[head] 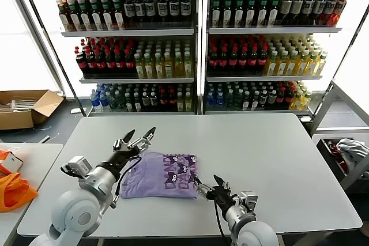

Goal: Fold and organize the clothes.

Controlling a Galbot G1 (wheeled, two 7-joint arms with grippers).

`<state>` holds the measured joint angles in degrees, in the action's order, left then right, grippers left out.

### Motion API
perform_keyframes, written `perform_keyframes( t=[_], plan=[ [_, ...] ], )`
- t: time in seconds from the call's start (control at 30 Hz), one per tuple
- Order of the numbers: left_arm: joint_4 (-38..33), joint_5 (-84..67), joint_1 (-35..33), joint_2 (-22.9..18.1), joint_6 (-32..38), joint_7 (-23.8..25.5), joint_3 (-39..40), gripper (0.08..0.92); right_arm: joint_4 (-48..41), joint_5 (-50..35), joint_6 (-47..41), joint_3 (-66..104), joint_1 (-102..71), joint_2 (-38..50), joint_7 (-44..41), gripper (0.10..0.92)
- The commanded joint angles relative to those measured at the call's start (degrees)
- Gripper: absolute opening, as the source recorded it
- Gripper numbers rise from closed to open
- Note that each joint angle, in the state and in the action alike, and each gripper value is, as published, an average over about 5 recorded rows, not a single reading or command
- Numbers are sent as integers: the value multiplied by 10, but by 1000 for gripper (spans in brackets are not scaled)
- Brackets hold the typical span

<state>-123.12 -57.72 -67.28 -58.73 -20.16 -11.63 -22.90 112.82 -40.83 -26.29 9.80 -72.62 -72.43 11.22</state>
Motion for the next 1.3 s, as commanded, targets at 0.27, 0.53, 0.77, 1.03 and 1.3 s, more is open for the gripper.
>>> perform_keyframes(
  t=[0.27,0.53,0.77,1.03,1.3],
  plan=[
    [-46,91,-77,-16,14,23,-81,823,-86,-46,-23,-92,66,-36,22,672],
    [-45,90,-79,-14,13,24,-88,823,-53,18,16,-57,56,-21,-17,446],
    [-35,90,-76,-11,13,23,-85,822,-14,77,-6,-19,42,1,-54,239],
    [-26,90,-76,-13,9,21,-75,823,24,113,-16,32,12,31,-101,116],
    [-29,85,-96,-22,10,22,-81,823,37,110,-27,83,1,82,-102,116]
  ],
)
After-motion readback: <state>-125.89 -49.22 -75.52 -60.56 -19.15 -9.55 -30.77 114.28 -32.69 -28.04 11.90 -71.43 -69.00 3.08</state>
